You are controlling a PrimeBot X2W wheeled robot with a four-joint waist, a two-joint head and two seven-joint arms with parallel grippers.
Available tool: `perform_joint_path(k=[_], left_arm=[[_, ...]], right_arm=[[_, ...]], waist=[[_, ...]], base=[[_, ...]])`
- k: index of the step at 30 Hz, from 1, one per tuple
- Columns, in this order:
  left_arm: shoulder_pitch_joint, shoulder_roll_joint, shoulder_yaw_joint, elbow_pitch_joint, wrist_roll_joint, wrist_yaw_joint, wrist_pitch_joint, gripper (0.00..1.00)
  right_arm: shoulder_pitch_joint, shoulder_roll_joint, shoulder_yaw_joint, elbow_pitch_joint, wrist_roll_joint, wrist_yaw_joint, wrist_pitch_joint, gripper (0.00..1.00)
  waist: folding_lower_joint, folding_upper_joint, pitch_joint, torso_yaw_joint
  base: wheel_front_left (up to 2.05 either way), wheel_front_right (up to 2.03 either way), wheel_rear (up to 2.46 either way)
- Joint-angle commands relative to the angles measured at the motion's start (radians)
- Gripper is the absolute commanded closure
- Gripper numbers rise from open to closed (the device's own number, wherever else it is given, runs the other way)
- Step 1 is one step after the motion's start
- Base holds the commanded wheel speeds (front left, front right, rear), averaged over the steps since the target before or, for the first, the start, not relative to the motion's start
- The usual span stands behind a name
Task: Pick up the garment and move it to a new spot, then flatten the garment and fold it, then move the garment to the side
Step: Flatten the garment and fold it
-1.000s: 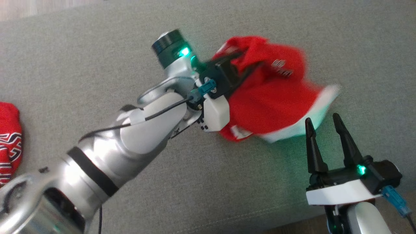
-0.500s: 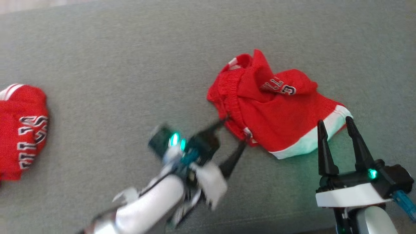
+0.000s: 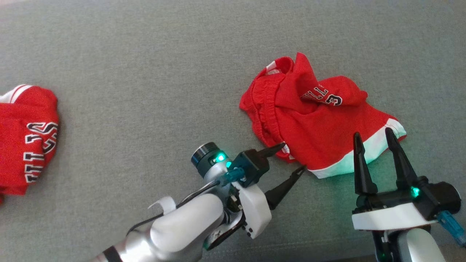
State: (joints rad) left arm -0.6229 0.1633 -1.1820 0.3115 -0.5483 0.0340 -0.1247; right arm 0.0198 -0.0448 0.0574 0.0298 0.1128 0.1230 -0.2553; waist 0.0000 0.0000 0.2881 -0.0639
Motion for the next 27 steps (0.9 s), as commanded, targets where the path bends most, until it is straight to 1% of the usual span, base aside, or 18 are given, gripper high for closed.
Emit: perform_joint_path(k=[1,5,8,10,13,15,16,17,18,19,20,21,25,27], left_arm=[[-0.034,-0.008,0.025,-0.009,0.000,-0.008,-0.002,0.00],[-0.056,-0.030,0.022,0.077,-0.019,-0.036,0.011,0.00],[-0.062,-0.027,0.016,0.156,-0.026,-0.041,0.038,0.00],[-0.061,-0.030,0.017,0.192,-0.037,-0.041,0.055,0.00],[-0.059,-0.038,0.028,0.217,-0.051,-0.033,0.049,0.00],[-0.047,-0.047,0.061,0.225,-0.084,-0.023,0.028,0.00],[-0.035,-0.055,0.085,0.224,-0.119,-0.027,0.019,0.00],[-0.023,-0.063,0.109,0.221,-0.157,-0.035,0.016,0.06],[-0.012,-0.070,0.129,0.219,-0.194,-0.044,0.020,0.15],[-0.008,-0.074,0.141,0.217,-0.218,-0.053,0.026,0.38],[-0.008,-0.076,0.147,0.218,-0.232,-0.058,0.031,0.65],[-0.008,-0.078,0.149,0.223,-0.243,-0.065,0.041,1.00],[-0.004,-0.080,0.139,0.243,-0.277,-0.093,0.091,1.00],[-0.006,-0.082,0.133,0.244,-0.282,-0.102,0.098,1.00]], right_arm=[[-0.024,-0.005,0.022,-0.032,-0.006,0.008,-0.006,0.00],[-0.031,-0.005,0.024,-0.034,-0.004,0.008,-0.006,0.00],[-0.037,-0.005,0.024,-0.037,-0.002,0.008,-0.006,0.00],[-0.039,-0.005,0.019,-0.041,-0.002,0.008,-0.006,0.00],[-0.037,-0.005,0.011,-0.046,-0.004,0.008,-0.006,0.00],[-0.035,-0.005,0.011,-0.045,-0.005,0.008,-0.006,0.00],[-0.034,-0.005,0.011,-0.045,-0.005,0.008,-0.006,0.00],[-0.033,-0.005,0.011,-0.044,-0.005,0.008,-0.006,0.00],[-0.033,-0.005,0.012,-0.043,-0.005,0.008,-0.006,0.00],[-0.033,-0.005,0.014,-0.042,-0.005,0.008,-0.006,0.00],[-0.033,-0.005,0.015,-0.042,-0.006,0.008,-0.006,0.00],[-0.034,-0.005,0.016,-0.041,-0.005,0.008,-0.006,0.00],[-0.038,-0.005,0.010,-0.041,0.002,0.008,-0.006,0.00],[-0.038,-0.005,0.004,-0.043,0.003,0.008,-0.006,0.00]], waist=[[0.0000,0.0000,0.008,-0.008],[0.0000,0.0000,0.021,-0.026],[0.0000,0.0000,0.029,-0.036],[0.0000,0.0000,0.035,-0.037],[0.0000,0.0000,0.039,-0.034],[0.0000,0.0000,0.038,-0.034],[0.0000,0.0000,0.037,-0.033],[0.0000,0.0000,0.036,-0.032],[0.0000,0.0000,0.035,-0.031],[0.0000,0.0000,0.034,-0.030],[0.0000,0.0000,0.034,-0.029],[0.0000,0.0000,0.033,-0.028],[0.0000,0.0000,0.030,-0.024],[0.0000,0.0000,0.029,-0.020]], base=[[0.00,0.00,0.00],[0.00,0.00,0.00],[0.00,0.00,0.00],[0.00,0.00,0.00],[0.00,0.00,0.00],[0.00,0.00,0.00],[0.00,0.00,0.00],[0.00,0.00,0.00],[0.00,0.00,0.00],[0.00,0.00,0.00],[0.00,0.00,0.00],[0.00,0.00,0.00],[0.00,0.00,0.00],[0.00,0.00,0.00]])
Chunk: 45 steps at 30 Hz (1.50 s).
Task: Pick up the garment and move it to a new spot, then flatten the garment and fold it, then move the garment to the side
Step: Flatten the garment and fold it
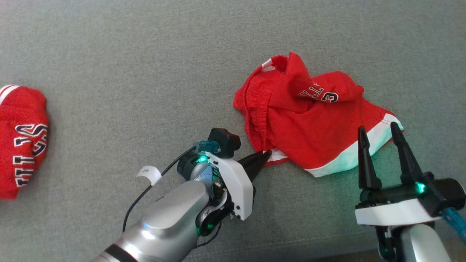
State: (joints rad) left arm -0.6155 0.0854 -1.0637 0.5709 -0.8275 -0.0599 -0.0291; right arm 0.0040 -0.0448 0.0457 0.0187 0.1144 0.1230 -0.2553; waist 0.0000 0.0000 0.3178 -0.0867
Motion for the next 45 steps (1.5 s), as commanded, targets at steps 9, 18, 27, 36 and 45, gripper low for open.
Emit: perform_joint_path(k=[9,18,27,36,45], left_arm=[[-0.020,0.077,0.006,-0.089,0.095,0.027,-0.127,1.00],[0.024,0.259,0.020,-0.239,0.131,0.083,-0.130,1.00],[0.021,0.330,0.025,-0.288,0.158,0.128,-0.112,1.00],[0.028,0.340,0.034,-0.289,0.149,0.142,-0.123,1.00],[0.031,0.366,0.044,-0.313,0.143,0.154,-0.129,1.00]], right_arm=[[-0.013,-0.005,-0.039,0.034,0.070,0.008,-0.006,0.00],[-0.017,-0.063,-0.054,0.036,0.048,0.008,0.248,0.00],[0.037,-0.224,-0.074,-0.098,0.122,0.008,0.482,0.00],[0.219,-0.179,-0.136,-0.268,0.190,0.008,0.597,0.00],[0.213,-0.152,-0.135,-0.258,0.195,0.008,0.654,0.00]], waist=[[0.0000,0.0000,-0.019,0.038],[0.0000,0.0000,-0.043,0.098],[0.0000,0.0000,-0.026,0.143],[0.0000,0.0000,-0.022,0.160],[0.0000,0.0000,-0.010,0.142]], base=[[0.00,0.00,0.00],[0.00,0.00,0.00],[0.00,0.00,0.00],[0.00,0.00,0.00],[0.00,0.00,0.00]])
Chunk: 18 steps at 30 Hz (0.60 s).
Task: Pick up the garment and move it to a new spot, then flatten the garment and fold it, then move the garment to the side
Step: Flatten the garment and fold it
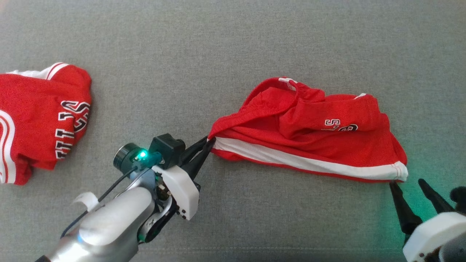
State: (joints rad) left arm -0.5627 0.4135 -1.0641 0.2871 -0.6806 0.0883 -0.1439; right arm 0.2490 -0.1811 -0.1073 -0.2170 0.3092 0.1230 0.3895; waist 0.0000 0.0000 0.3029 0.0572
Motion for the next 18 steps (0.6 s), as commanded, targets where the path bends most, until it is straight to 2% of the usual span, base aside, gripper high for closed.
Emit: perform_joint_path(k=[1,9,10,11,12,16,18], left_arm=[[-0.023,0.040,0.046,-0.033,-0.003,0.008,-0.014,1.00],[-0.038,0.043,0.044,-0.048,0.000,0.008,-0.012,1.00],[-0.039,0.044,0.043,-0.049,0.001,0.008,-0.011,1.00],[-0.039,0.044,0.042,-0.049,0.000,0.008,-0.011,1.00],[-0.038,0.045,0.042,-0.050,0.000,0.009,-0.011,1.00],[-0.035,0.049,0.041,-0.054,-0.004,0.010,-0.012,1.00],[-0.029,0.061,0.045,-0.081,-0.010,0.010,-0.014,1.00]], right_arm=[[-0.044,-0.017,0.023,-0.012,-0.003,0.008,0.020,0.00],[-0.127,-0.028,0.056,0.056,-0.011,0.008,0.035,0.00],[-0.134,-0.027,0.059,0.065,-0.009,0.008,0.034,0.02],[-0.140,-0.027,0.062,0.074,-0.005,0.008,0.036,0.47],[-0.143,-0.027,0.066,0.082,-0.002,0.008,0.039,1.00],[-0.138,-0.030,0.058,0.077,0.001,0.008,0.030,1.00],[-0.120,-0.039,0.035,0.014,-0.002,0.008,0.009,1.00]], waist=[[0.0000,0.0000,0.009,-0.002],[0.0000,0.0000,0.029,0.007],[0.0000,0.0000,0.030,0.007],[0.0000,0.0000,0.030,0.008],[0.0000,0.0000,0.029,0.009],[0.0000,0.0000,0.017,0.009],[0.0000,0.0000,-0.003,0.001]], base=[[0.00,0.00,0.00],[0.00,0.00,0.00],[0.00,0.00,0.00],[0.00,0.00,0.00],[0.00,0.00,0.00],[0.00,0.00,0.00],[0.00,0.00,0.00]])
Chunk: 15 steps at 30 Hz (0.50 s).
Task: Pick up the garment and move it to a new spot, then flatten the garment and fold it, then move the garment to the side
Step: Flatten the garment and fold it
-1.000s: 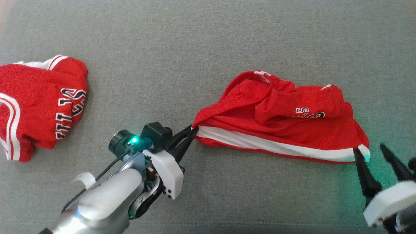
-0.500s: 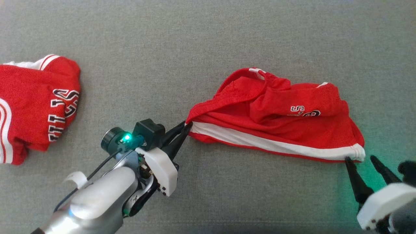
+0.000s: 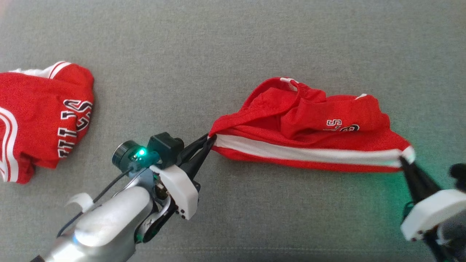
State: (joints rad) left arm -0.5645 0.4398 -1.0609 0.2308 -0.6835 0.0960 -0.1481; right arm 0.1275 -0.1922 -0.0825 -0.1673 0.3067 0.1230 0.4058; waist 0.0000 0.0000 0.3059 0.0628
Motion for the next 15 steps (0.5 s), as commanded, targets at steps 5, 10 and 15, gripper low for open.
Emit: perform_joint_path(k=[5,10,15], left_arm=[[-0.044,0.069,0.109,-0.215,-0.124,-0.046,0.024,1.00],[-0.246,0.121,0.227,-0.381,-0.262,-0.123,0.162,1.00],[-0.571,0.071,0.304,-0.262,-0.272,-0.185,0.243,1.00]], right_arm=[[-0.006,-0.006,-0.088,-0.242,0.081,0.008,0.007,1.00],[-0.211,-0.059,-0.202,-0.338,0.172,0.008,0.099,1.00],[-0.623,-0.124,-0.217,-0.208,0.170,0.008,0.141,1.00]], waist=[[0.0000,0.0000,-0.028,-0.019],[0.0000,0.0000,0.006,-0.025],[0.0000,0.0000,0.099,-0.047]], base=[[0.00,0.00,0.00],[0.00,0.00,0.00],[0.00,0.00,0.00]])
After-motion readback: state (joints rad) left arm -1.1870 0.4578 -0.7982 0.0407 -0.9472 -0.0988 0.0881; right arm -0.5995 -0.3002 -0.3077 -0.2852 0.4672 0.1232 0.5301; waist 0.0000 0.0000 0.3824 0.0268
